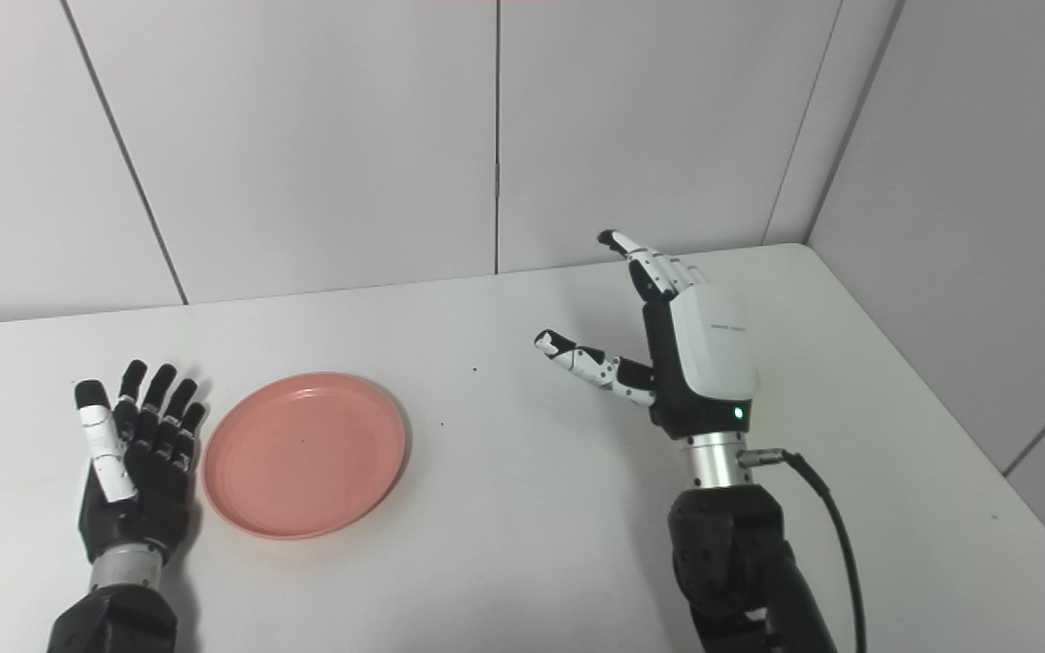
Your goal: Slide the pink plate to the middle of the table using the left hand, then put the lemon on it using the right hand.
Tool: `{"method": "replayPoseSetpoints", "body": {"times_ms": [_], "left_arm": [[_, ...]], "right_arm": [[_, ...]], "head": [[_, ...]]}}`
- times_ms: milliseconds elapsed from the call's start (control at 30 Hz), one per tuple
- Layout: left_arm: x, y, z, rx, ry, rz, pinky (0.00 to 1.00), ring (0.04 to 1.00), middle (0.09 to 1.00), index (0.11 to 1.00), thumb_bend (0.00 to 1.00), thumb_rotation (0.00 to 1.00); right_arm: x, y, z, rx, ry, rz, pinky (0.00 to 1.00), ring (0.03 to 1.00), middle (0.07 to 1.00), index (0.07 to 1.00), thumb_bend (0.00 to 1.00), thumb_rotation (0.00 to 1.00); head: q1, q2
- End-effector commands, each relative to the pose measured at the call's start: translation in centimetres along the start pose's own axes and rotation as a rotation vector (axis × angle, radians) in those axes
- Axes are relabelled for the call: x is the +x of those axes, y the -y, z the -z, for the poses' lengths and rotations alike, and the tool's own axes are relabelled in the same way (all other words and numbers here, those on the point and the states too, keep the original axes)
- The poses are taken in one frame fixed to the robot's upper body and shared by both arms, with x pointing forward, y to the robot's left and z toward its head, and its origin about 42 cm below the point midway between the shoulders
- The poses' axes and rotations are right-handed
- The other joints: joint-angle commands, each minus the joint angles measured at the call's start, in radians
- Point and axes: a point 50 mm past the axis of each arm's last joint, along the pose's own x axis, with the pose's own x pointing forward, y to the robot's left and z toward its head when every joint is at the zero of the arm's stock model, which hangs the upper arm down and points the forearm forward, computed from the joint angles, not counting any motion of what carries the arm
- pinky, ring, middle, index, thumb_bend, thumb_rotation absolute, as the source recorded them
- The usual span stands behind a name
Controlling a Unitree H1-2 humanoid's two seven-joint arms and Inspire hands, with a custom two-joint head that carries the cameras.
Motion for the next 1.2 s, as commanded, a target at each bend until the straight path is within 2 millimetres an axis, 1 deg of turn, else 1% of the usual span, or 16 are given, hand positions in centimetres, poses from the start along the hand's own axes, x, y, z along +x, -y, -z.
{"method": "replayPoseSetpoints", "body": {"times_ms": [0,133,233,300,467,533,633,700,867,933,1033,1167], "left_arm": [[-0.5,-0.7,0.8,0.005,-0.051,-0.037,0.96,0.924,0.947,0.949,0.94,0.83],[-0.4,-0.7,0.8,0.005,-0.054,-0.031,0.97,0.926,0.944,0.952,0.94,0.83],[-0.3,-0.7,0.7,0.010,-0.053,-0.025,0.98,0.925,0.935,0.949,0.94,0.83],[-0.3,-0.7,0.7,0.007,-0.055,-0.029,0.97,0.920,0.927,0.941,0.94,0.83],[-0.3,-0.8,0.6,0.014,-0.055,-0.026,0.97,0.922,0.944,0.958,0.95,0.83],[-0.3,-0.8,0.5,0.017,-0.054,-0.027,0.97,0.920,0.940,0.958,0.95,0.83],[-0.4,-0.9,0.4,0.017,-0.057,-0.023,0.98,0.928,0.945,0.956,0.94,0.84],[-0.4,-0.9,0.3,0.019,-0.058,-0.024,0.96,0.924,0.944,0.961,0.94,0.84],[-0.4,-1.0,0.3,0.023,-0.060,-0.025,0.97,0.921,0.942,0.962,0.94,0.84],[-0.5,-1.0,0.3,0.019,-0.060,-0.024,0.98,0.923,0.946,0.963,0.94,0.83],[-0.6,-1.0,0.3,0.018,-0.062,-0.024,0.98,0.922,0.950,0.966,0.95,0.83],[-0.7,-0.9,0.4,0.020,-0.063,-0.018,0.99,0.922,0.952,0.961,0.95,0.83]], "right_arm": [[1.8,1.3,0.2,-0.068,0.060,0.065,0.77,0.764,0.794,0.792,0.81,0.94],[2.5,1.7,1.5,-0.198,0.059,0.047,0.77,0.769,0.791,0.776,0.80,0.94],[2.8,2.0,2.7,-0.273,0.028,0.039,0.74,0.764,0.781,0.735,0.81,0.93],[2.9,2.1,3.3,-0.304,0.009,0.034,0.72,0.757,0.774,0.718,0.82,0.92],[3.0,1.9,5.9,-0.386,-0.039,0.003,0.71,0.740,0.750,0.711,0.82,0.87],[3.0,1.8,6.5,-0.397,-0.045,-0.005,0.70,0.730,0.742,0.711,0.82,0.84],[3.1,1.5,7.8,-0.417,-0.061,-0.030,0.69,0.716,0.733,0.708,0.82,0.82],[3.2,1.2,8.5,-0.422,-0.072,-0.044,0.68,0.704,0.720,0.699,0.82,0.82],[3.3,0.8,9.8,-0.409,-0.108,-0.075,0.67,0.687,0.712,0.683,0.83,0.81],[3.4,0.7,10.3,-0.401,-0.118,-0.077,0.62,0.654,0.681,0.664,0.84,0.80],[3.4,0.6,11.0,-0.405,-0.140,-0.092,0.61,0.640,0.671,0.659,0.84,0.81],[3.4,0.4,11.6,-0.417,-0.149,-0.112,0.61,0.642,0.672,0.662,0.83,0.80]], "head": [[0.001,0.002],[0.001,0.000],[0.001,0.000],[0.000,-0.002],[0.001,-0.001],[0.002,-0.001],[0.003,0.001],[0.003,0.002],[0.001,0.005],[0.001,0.006],[0.002,0.007],[0.002,0.008]]}}
